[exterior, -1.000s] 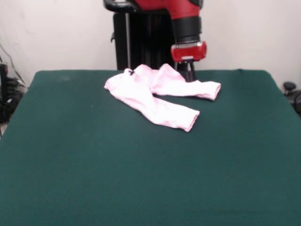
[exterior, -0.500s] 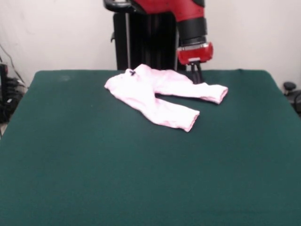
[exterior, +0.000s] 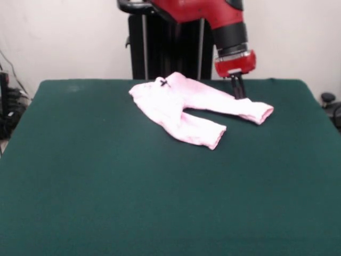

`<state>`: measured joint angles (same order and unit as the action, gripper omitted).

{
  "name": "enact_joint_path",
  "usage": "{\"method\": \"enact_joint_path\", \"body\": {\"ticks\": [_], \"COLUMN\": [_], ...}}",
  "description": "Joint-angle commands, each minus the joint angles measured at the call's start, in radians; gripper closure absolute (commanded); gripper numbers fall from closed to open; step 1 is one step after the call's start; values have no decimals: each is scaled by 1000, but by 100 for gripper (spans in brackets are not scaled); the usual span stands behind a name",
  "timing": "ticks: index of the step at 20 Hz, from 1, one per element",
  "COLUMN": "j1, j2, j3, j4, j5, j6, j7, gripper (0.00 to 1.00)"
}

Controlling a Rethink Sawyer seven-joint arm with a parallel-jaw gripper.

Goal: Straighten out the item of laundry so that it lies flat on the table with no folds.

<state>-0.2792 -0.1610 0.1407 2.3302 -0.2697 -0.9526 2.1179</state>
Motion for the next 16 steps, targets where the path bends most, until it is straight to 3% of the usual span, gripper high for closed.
{"method": "enact_joint_path", "body": {"ticks": [1, 6, 10, 13, 16], "j1": [75, 91, 187, 286, 371], "j2": [100, 75, -49, -187, -319], "j3": [240, 239, 153, 56, -59], "j4": [-384, -360, -259, -171, -114], "j5": [207, 279, 531, 733, 848], "j6": [92, 120, 276, 461, 659], "j7": [274, 262, 177, 81, -15], "gripper": [100, 100, 100, 100, 100]}}
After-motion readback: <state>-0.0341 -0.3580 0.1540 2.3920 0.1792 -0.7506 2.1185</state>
